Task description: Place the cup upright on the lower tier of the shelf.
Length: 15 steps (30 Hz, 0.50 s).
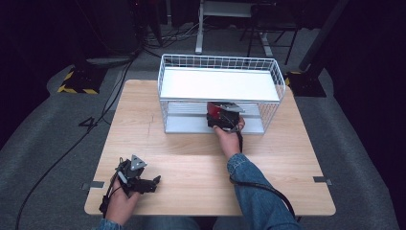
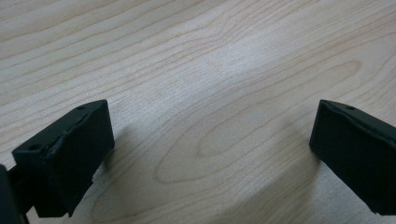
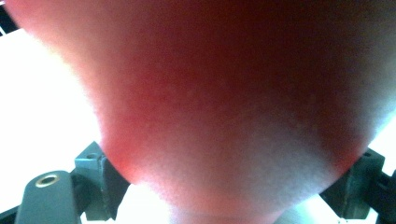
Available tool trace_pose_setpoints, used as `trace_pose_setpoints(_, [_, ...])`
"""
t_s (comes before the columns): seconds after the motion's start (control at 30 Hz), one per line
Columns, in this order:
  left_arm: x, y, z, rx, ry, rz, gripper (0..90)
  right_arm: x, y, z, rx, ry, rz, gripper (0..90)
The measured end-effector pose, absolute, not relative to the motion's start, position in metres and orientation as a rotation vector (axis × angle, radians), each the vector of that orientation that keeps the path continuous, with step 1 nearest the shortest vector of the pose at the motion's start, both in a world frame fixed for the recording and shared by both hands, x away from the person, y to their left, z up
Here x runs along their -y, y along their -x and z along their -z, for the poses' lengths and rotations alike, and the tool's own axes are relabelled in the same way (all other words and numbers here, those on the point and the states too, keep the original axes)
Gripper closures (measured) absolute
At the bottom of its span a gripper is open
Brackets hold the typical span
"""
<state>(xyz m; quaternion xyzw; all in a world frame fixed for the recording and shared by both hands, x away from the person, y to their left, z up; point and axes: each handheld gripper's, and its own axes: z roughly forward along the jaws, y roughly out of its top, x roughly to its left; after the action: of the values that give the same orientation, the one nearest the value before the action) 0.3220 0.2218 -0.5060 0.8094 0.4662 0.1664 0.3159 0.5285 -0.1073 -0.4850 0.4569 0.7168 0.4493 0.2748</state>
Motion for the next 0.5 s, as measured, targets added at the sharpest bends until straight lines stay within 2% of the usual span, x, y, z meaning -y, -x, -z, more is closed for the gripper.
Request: trace_pose_setpoints(0.5, [-0.2215, -0.3219, 0.5062, -1.229, -2.129, -0.439, 0.2, 0.1097, -0.5280, 0.4929, -2.037, -1.188, -1.133, 15.6])
